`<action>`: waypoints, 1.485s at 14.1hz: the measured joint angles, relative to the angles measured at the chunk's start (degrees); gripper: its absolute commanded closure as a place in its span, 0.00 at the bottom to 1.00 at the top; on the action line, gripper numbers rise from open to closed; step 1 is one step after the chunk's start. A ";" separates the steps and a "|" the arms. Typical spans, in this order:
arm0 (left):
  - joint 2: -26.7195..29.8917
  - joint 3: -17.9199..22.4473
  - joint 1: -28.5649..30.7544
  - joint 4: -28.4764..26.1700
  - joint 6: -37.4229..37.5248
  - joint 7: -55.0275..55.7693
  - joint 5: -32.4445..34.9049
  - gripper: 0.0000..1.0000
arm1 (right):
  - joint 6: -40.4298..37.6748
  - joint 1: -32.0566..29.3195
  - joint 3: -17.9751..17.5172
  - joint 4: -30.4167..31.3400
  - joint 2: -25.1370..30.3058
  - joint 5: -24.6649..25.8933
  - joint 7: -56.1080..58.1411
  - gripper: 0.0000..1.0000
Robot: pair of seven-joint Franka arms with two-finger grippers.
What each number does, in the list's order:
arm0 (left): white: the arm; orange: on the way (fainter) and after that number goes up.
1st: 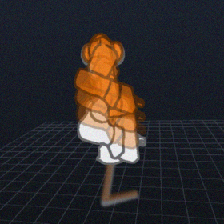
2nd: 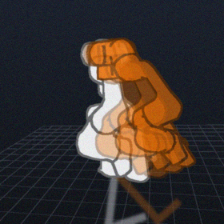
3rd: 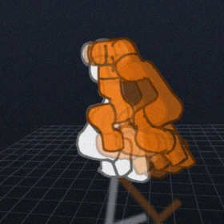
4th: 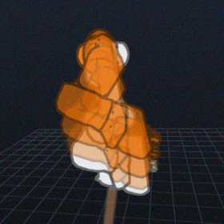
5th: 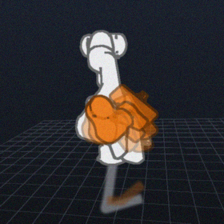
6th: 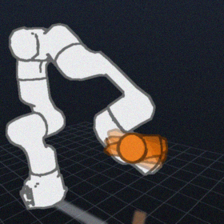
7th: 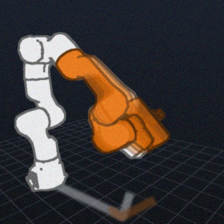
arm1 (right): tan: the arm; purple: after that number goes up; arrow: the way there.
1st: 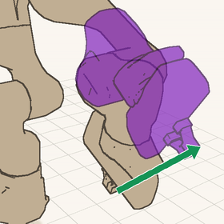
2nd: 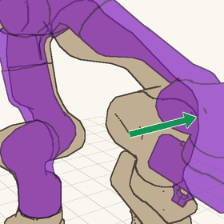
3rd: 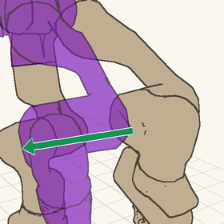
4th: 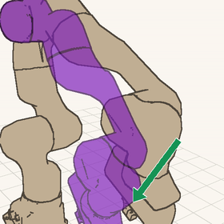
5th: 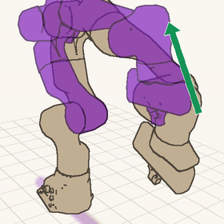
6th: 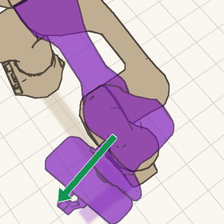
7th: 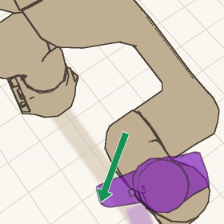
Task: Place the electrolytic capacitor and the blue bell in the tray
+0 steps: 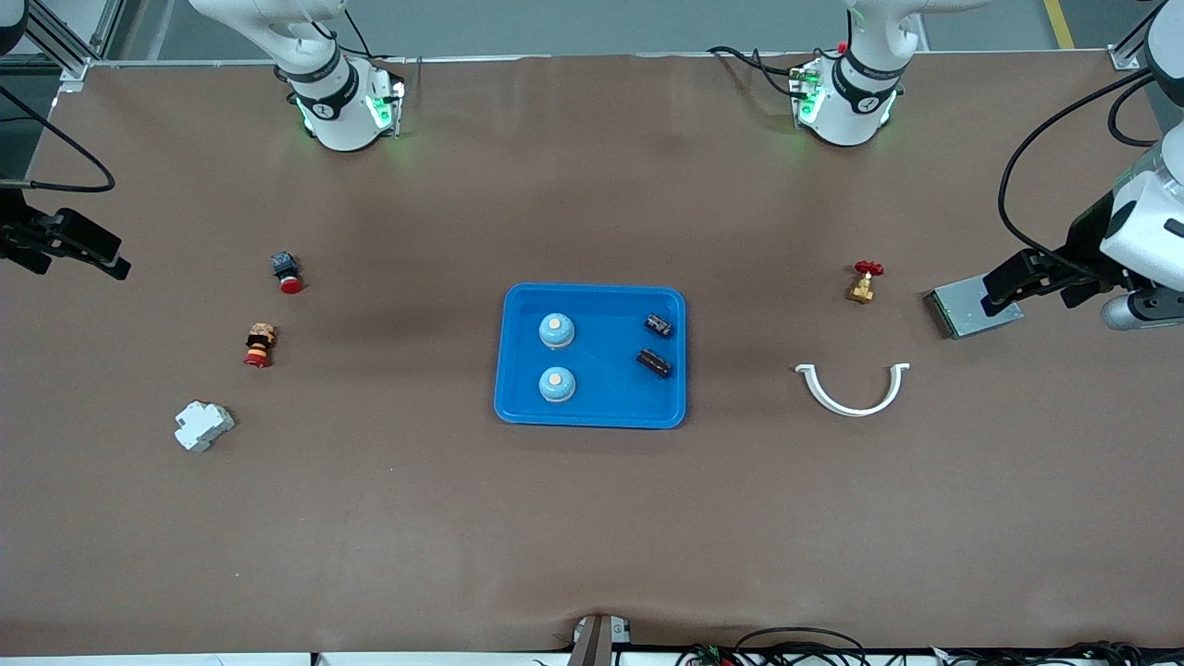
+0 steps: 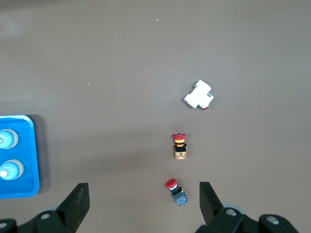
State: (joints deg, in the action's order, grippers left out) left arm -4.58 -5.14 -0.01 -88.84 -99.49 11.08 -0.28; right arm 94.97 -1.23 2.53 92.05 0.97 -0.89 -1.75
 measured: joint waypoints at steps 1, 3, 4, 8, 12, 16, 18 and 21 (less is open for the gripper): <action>0.00 -0.01 -0.03 0.10 -0.01 -0.02 0.00 0.00 | -0.01 0.00 0.00 0.00 0.00 0.00 0.00 0.00; 0.00 0.08 0.13 0.24 -0.01 -0.49 0.00 0.00 | -0.11 0.00 0.00 0.00 -0.05 0.00 0.00 0.00; 0.00 0.27 0.33 0.24 -0.04 -2.00 0.00 0.00 | -0.13 0.00 0.01 0.00 -0.11 0.00 0.00 0.00; 0.00 0.64 0.59 0.25 -0.40 -5.29 0.00 0.00 | -0.18 -0.01 0.03 0.01 -0.45 0.04 0.00 0.00; 0.00 0.63 0.55 0.39 -0.46 -5.34 0.00 0.00 | -0.18 -0.02 0.05 0.01 -0.53 0.05 0.00 0.00; 0.00 0.63 0.55 0.43 -0.46 -5.96 0.00 0.00 | -0.18 -0.02 0.06 0.01 -0.55 0.05 0.00 0.00; 0.00 0.63 0.55 0.43 -0.45 -6.46 0.00 0.00 | -0.18 -0.02 0.06 0.01 -0.56 0.05 0.00 0.00; 0.00 0.63 0.55 0.43 0.55 -6.46 0.00 0.00 | -0.18 -0.02 0.06 0.00 -0.56 0.06 0.00 0.00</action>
State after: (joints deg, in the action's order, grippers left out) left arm -4.58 -4.51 0.53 -88.42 -98.94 4.62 -0.28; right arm 94.79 -1.25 2.59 92.05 0.41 -0.83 -1.76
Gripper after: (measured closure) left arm 0.000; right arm 0.000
